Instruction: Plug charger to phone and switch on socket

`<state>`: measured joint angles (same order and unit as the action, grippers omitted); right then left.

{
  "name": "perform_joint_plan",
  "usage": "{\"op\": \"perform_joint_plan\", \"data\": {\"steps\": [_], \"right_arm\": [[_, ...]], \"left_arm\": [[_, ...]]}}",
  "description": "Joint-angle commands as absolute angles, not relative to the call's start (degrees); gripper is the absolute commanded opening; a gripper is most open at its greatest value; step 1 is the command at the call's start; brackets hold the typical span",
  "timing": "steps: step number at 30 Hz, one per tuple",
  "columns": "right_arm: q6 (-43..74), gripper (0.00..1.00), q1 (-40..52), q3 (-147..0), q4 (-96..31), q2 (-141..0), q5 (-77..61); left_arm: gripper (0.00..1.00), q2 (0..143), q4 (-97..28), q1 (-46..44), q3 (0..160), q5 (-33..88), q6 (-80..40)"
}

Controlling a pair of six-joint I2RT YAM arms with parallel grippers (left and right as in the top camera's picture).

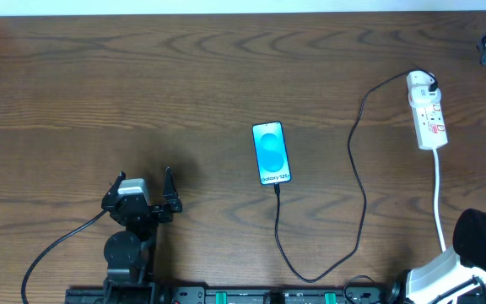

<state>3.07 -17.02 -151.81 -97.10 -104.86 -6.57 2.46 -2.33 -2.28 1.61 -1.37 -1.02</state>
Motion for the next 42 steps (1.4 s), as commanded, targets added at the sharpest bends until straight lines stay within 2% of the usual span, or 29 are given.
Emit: {"op": "perform_joint_plan", "data": {"steps": [1, 21, 24, 42], "right_arm": [[3.81, 0.99, -16.82, -152.14, -97.27, -104.57, -6.33], [3.79, 0.99, -16.82, -152.07, -96.99, -104.57, -5.91], [3.81, 0.99, -16.82, -150.12, -93.93, -103.96, -5.93], [3.86, 0.99, -16.78, -95.88, -56.71, -82.91, -11.49]], "left_arm": [[0.95, 1.74, -4.23, -1.93, 0.27, -0.62, -0.23], [0.95, 1.74, -4.23, -1.93, 0.27, -0.62, -0.23], [0.95, 1.74, -4.23, -1.93, 0.27, -0.62, -0.23], [0.95, 1.74, -4.23, -1.93, 0.27, -0.62, -0.23]]}}
